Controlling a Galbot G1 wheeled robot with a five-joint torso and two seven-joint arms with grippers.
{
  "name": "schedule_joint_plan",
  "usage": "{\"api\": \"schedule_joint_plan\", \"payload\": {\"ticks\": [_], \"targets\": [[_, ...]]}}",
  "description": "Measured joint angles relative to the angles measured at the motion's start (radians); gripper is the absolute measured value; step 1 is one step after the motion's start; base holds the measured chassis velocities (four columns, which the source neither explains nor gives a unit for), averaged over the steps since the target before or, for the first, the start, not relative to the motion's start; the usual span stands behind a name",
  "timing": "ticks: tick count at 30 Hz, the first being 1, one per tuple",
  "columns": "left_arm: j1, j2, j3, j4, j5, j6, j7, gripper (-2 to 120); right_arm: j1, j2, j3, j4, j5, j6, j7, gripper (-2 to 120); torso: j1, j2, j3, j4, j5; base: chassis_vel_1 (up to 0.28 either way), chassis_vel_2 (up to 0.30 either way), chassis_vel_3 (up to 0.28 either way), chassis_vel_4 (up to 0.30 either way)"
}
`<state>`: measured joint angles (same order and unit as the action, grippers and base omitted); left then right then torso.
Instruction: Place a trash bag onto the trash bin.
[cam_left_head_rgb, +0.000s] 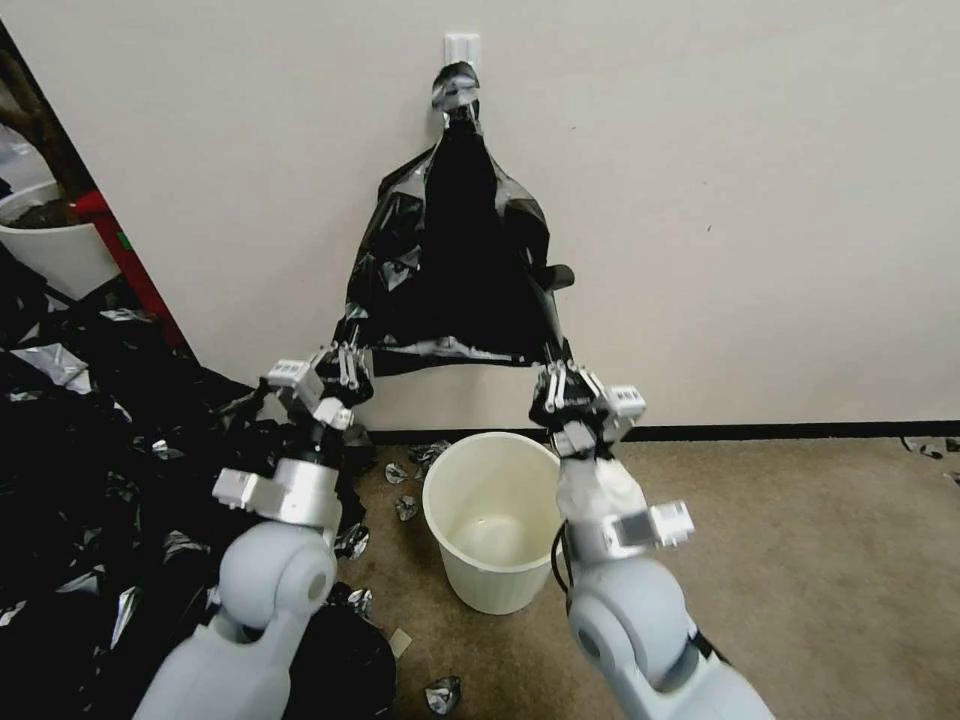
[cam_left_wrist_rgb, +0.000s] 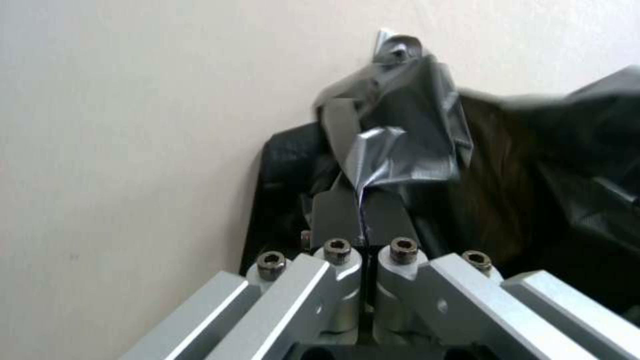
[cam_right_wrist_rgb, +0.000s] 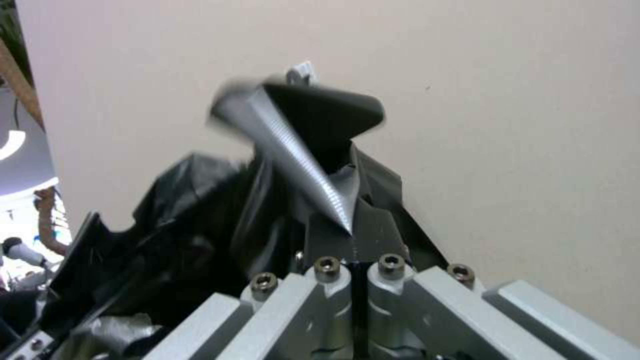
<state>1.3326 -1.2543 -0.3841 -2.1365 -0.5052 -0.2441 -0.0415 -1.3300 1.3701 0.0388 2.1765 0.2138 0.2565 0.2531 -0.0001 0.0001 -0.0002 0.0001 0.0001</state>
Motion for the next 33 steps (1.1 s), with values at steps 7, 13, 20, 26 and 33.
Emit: {"api": "schedule_joint_plan", "payload": {"ticks": [7, 13, 20, 26, 33], "targets": [[0.017, -0.005, 0.018, -0.029, -0.003, 0.02, 0.001, 0, -0.05, -0.006, -0.002, 0.057, -0.012, -0.002, 0.001, 0, 0.0, 0.0, 0.0, -0.0001, 0.0, 0.0, 0.0, 0.0, 0.0], [0.012, -0.018, 0.05, 0.0, -0.005, 0.039, 0.008, 0, -0.054, -0.017, 0.017, 0.054, -0.012, -0.004, 0.014, 0, 0.0, 0.0, 0.0, -0.0001, -0.0001, 0.0, 0.0, 0.0, 0.0], [0.013, -0.046, 0.083, 0.028, -0.009, 0.089, 0.008, 0, -0.08, -0.027, 0.022, 0.045, -0.035, -0.019, 0.054, 0, 0.0, 0.0, 0.0, -0.0001, 0.0, 0.0, 0.0, 0.0, 0.0], [0.016, -0.071, 0.095, 0.089, 0.028, 0.048, 0.044, 0, -0.088, -0.03, 0.034, -0.012, -0.041, 0.01, 0.059, 0, 0.0, 0.0, 0.0, -0.0001, 0.0, 0.0, 0.0, 0.0, 0.0], [0.018, -0.095, 0.109, 0.16, 0.054, -0.013, 0.086, 0, -0.085, -0.03, 0.039, -0.09, -0.045, 0.051, 0.066, 0, 0.0, 0.0, 0.0, -0.0002, 0.0, 0.0, 0.0, 0.0, 0.0]]}}
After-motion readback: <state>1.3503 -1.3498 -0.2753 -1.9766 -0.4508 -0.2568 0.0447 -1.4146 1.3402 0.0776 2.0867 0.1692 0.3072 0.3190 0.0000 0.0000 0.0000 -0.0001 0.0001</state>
